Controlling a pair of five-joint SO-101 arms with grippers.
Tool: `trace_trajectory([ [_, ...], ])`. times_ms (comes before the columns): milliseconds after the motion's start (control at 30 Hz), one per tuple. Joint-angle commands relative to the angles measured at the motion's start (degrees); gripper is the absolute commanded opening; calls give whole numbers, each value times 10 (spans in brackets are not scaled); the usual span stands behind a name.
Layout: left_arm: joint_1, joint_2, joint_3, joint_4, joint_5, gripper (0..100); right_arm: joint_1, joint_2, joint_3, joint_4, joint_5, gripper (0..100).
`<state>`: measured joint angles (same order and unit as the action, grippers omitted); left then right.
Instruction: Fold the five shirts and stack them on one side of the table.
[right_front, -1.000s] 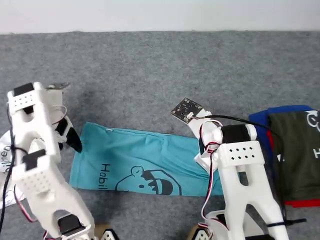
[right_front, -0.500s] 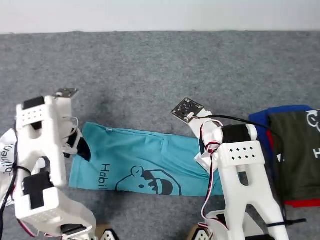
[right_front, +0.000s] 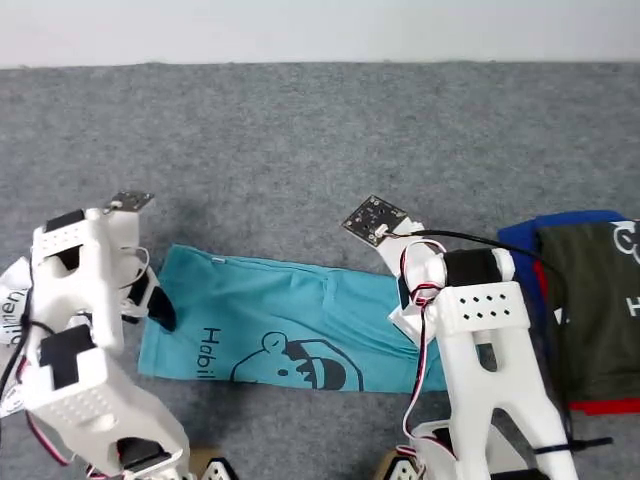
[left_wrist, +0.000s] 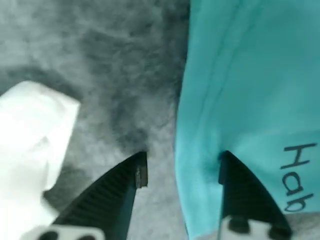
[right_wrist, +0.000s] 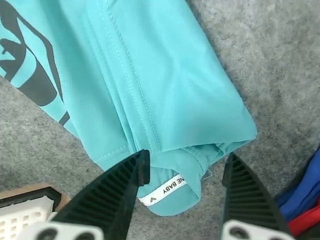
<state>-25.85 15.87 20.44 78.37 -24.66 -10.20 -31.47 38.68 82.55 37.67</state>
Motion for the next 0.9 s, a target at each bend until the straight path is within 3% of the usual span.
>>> trace_trajectory([
  [0,4,25,-6,-14,-10,233,3,-17,-2,-2,-7,245],
  [167,9,91,-11,-31,-11,171,4,-17,-2,-1,-7,245],
  [333,12,126,-59,6,-11,126,4,-17,-2,-1,-7,245],
  [500,43,149,-69,10,-10,9,4,-17,-2,-1,-7,245],
  [767,48,141,-69,22,-10,13,4,-17,-2,0,-7,245],
  [867,45,106,-90,69,-10,13,4,-17,-2,0,-7,245],
])
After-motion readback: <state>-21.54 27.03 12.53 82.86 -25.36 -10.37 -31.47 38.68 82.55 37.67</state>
